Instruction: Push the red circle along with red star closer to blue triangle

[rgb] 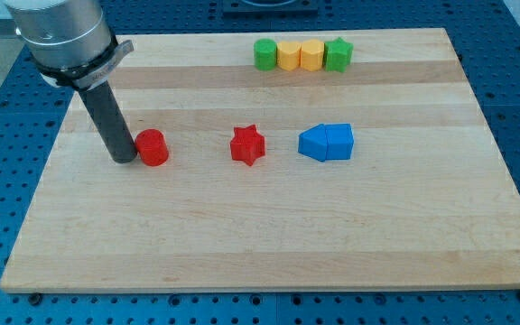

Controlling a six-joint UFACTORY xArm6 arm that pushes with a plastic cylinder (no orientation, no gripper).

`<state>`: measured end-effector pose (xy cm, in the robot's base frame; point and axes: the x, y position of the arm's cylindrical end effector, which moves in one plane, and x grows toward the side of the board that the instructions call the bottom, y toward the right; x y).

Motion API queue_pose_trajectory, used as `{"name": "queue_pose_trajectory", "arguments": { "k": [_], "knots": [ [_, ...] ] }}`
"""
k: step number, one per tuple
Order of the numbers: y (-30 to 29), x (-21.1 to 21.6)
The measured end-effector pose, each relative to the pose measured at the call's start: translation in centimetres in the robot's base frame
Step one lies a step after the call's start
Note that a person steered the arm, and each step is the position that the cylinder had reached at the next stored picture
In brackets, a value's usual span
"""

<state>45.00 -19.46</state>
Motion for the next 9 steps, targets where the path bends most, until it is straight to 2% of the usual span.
{"name": "queue_pose_trajectory", "arguments": {
  "k": [7,9],
  "knots": [
    [3.3,-1.7],
    [7.2,-1.5]
  ]
}}
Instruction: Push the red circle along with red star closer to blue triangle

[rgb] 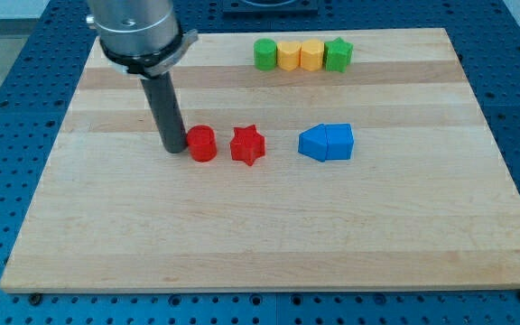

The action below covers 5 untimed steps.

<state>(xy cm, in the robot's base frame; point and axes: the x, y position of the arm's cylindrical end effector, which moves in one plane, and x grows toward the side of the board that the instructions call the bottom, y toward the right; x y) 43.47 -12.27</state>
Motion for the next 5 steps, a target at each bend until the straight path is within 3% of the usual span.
{"name": "queue_pose_trajectory", "arguments": {
  "k": [5],
  "knots": [
    [4.2,0.4]
  ]
}}
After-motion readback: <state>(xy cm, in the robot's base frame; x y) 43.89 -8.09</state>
